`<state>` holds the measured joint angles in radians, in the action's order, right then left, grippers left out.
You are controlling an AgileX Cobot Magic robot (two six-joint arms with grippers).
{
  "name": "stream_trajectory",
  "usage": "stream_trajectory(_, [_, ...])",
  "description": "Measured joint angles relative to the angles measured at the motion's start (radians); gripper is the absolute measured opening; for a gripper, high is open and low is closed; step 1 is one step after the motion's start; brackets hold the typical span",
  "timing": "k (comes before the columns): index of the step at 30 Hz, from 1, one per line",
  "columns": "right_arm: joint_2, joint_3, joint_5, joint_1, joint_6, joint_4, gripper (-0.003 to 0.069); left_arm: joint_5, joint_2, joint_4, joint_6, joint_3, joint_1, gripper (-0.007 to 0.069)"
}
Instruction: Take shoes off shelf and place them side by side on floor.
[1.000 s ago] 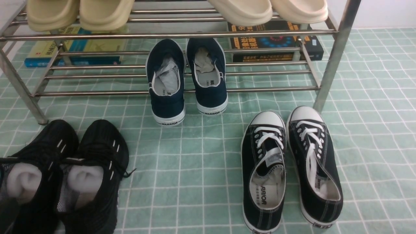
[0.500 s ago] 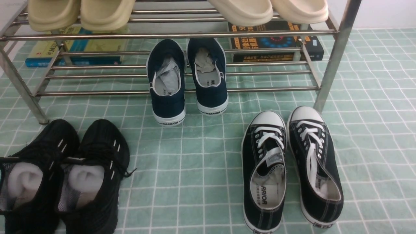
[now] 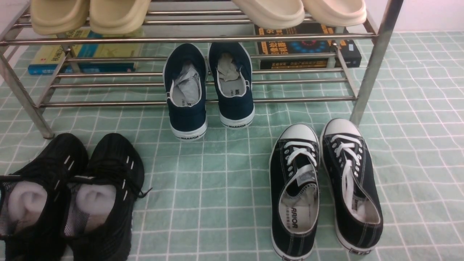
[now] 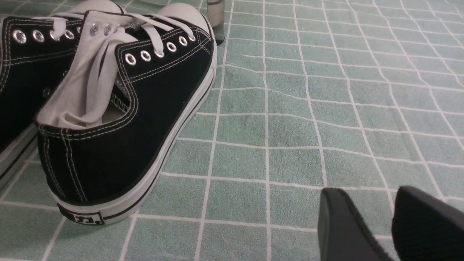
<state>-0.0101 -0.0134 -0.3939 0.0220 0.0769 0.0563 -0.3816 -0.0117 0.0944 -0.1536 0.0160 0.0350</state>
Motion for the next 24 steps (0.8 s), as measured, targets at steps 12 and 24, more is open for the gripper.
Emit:
stream_trajectory(12, [0.0, 0.0, 0.0, 0.0, 0.0, 0.0, 0.024, 0.0, 0.0, 0.008, -0.001, 0.0, 0.0, 0.0044])
stream_trajectory(24, [0.0, 0.0, 0.0, 0.0, 0.0, 0.0, 0.024, 0.0, 0.0, 0.014, -0.001, 0.0, 0.0, 0.0054])
